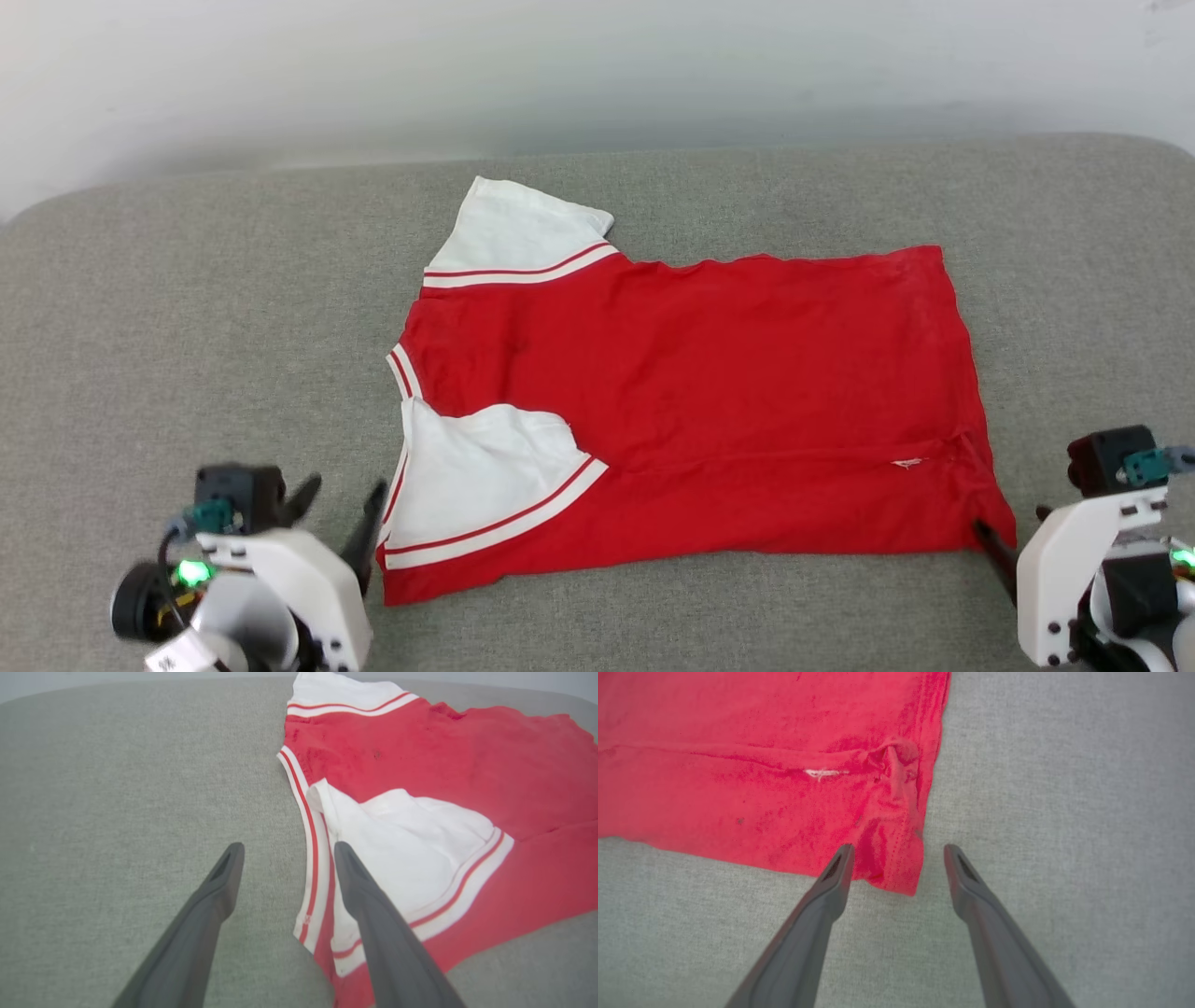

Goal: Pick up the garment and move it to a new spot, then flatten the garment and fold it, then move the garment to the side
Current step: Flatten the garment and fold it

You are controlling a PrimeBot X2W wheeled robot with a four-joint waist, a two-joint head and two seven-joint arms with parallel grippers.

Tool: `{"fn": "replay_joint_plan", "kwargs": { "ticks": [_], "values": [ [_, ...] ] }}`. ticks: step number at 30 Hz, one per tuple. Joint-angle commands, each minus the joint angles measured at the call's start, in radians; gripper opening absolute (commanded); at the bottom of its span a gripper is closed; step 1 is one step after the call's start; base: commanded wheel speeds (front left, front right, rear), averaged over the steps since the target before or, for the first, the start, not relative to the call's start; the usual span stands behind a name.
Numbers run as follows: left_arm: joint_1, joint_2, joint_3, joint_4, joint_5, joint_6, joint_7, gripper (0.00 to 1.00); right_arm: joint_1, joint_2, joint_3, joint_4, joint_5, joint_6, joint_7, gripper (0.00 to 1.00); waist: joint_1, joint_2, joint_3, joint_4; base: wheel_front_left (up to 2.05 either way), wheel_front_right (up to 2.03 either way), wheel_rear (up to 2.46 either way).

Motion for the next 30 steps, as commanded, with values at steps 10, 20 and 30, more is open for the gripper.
{"fn": "replay_joint_plan", "kwargs": {
  "ticks": [10,20,30],
  "values": [
    [0.161,0.062,-0.045,-0.224,-0.026,0.13,0.196,1.0,0.125,0.126,-0.105,-0.231,-0.106,0.0,0.159,1.0,0.0,0.0,0.043,-0.016,0.0,0.0,0.0],
    [0.147,0.053,-0.056,-0.17,-0.037,0.151,0.234,1.0,0.125,0.137,-0.116,-0.286,-0.114,0.0,0.178,1.0,0.0,0.0,0.1,-0.037,0.0,0.0,0.0],
    [0.141,0.009,-0.15,-0.065,-0.066,0.054,0.309,0.0,0.096,0.119,-0.117,-0.283,-0.126,0.0,0.16,1.0,0.0,0.0,0.125,-0.039,0.0,0.0,0.0]
  ]
}}
